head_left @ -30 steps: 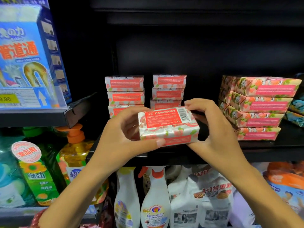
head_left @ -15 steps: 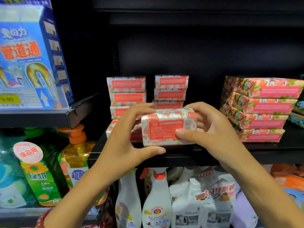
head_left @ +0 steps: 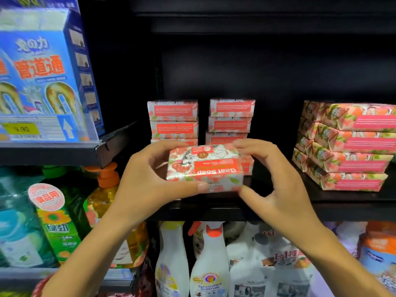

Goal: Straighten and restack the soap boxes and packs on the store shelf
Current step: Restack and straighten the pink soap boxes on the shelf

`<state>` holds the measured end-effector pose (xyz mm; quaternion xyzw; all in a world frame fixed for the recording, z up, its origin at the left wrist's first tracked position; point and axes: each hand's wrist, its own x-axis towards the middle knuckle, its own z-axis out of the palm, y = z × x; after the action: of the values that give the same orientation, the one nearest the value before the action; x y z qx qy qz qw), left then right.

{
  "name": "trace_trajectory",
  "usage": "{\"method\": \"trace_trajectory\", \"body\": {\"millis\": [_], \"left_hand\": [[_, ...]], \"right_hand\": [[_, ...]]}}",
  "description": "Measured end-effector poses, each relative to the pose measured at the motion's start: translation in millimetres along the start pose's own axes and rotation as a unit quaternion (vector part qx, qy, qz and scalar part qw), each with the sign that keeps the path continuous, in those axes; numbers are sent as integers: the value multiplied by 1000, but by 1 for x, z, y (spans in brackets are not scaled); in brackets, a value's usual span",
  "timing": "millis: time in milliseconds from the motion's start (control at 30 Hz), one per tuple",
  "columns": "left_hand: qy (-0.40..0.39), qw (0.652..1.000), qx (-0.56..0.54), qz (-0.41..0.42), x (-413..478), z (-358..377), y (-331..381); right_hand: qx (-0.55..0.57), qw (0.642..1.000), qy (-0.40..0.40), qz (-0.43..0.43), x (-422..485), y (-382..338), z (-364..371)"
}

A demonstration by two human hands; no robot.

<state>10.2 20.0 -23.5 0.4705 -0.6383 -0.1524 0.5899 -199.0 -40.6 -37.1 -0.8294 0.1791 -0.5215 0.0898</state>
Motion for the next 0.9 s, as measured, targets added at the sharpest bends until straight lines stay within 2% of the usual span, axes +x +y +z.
{"method": "trace_trajectory", "body": {"millis": [100, 200, 367, 467, 600, 800, 900], "left_hand": [[70, 997, 34, -11, 3, -8, -7], [92, 993, 70, -31, 2, -7, -15], [109, 980, 168, -15, 4, -5, -20], [117, 961, 249, 29, 6, -4, -19], [120, 945, 301, 52, 8, -5, -23], [113, 939, 319, 57, 9, -3, -19], [151, 923, 333, 119, -1, 5, -14]], "right_hand": [[-37, 997, -16, 69, -2, 6, -4], [-66, 988, -81, 112, -6, 12, -6], [-115, 970, -180, 117, -11, 19, -4], [-127, 967, -191, 105, -13, 18, -4], [-136, 967, -193, 98, -13, 19, -5], [-128, 962, -217, 104, -5, 16, -8], [-81, 976, -171, 106, 10, 19, -12]]}}
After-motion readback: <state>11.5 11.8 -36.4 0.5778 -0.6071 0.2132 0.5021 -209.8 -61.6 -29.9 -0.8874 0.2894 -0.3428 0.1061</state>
